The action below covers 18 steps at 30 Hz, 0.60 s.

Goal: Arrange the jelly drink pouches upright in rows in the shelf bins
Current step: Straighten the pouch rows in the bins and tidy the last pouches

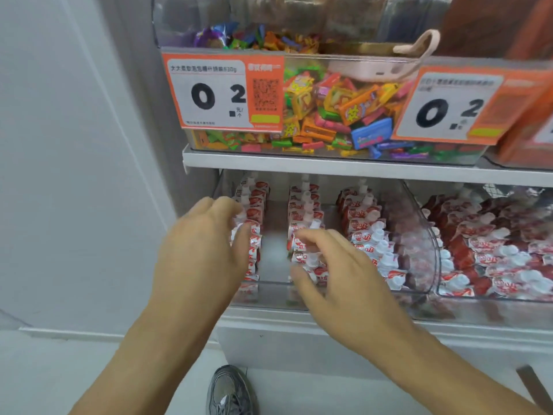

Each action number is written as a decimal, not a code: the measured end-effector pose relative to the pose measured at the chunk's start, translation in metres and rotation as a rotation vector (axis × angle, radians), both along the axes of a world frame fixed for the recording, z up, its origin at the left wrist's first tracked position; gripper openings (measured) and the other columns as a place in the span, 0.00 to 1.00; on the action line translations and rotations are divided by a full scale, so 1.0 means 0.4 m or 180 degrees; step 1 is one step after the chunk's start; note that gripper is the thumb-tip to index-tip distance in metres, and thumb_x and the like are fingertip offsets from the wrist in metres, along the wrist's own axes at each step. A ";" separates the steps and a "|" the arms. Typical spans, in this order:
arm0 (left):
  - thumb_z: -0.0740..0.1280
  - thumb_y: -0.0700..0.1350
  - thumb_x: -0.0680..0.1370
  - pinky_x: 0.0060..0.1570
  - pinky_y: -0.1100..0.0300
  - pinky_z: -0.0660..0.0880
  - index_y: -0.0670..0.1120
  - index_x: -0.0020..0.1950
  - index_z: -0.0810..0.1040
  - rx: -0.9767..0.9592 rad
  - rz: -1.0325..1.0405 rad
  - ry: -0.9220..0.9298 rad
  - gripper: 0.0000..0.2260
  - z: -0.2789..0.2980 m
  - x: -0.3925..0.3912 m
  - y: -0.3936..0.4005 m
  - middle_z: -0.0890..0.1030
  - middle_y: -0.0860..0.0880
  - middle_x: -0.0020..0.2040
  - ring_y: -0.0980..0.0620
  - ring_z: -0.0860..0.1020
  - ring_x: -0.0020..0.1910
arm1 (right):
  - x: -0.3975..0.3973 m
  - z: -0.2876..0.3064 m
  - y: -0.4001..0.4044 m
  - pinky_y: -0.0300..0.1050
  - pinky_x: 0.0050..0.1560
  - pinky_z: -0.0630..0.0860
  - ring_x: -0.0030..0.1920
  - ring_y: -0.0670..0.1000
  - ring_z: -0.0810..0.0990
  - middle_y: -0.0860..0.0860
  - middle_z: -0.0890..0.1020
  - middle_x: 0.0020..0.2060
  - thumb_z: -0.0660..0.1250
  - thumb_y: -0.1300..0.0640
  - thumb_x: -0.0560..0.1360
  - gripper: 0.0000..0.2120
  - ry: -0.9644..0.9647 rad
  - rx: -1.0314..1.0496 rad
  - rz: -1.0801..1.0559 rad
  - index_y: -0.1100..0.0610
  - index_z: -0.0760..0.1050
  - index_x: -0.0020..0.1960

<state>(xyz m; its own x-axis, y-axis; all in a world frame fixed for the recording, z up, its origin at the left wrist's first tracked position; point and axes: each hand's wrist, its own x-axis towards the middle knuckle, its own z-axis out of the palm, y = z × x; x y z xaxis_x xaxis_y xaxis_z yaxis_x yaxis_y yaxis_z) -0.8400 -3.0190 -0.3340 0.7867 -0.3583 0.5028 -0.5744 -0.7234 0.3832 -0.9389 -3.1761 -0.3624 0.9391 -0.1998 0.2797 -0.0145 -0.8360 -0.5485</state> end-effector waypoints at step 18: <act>0.73 0.37 0.70 0.41 0.57 0.70 0.47 0.39 0.79 -0.0043 -0.0853 0.0276 0.07 -0.241 -0.076 -0.109 0.77 0.52 0.37 0.51 0.74 0.39 | -0.082 -0.220 -0.162 0.46 0.48 0.72 0.47 0.53 0.75 0.48 0.78 0.45 0.72 0.75 0.66 0.23 -0.0580 -0.0497 0.0066 0.54 0.77 0.56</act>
<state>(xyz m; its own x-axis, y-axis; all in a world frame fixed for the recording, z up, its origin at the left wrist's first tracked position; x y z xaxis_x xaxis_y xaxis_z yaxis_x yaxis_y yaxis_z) -0.8704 -3.0626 -0.4303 0.7050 -0.5531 0.4439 -0.7092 -0.5445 0.4479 -0.9718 -3.2408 -0.4504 0.8738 -0.1220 0.4707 0.0910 -0.9099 -0.4047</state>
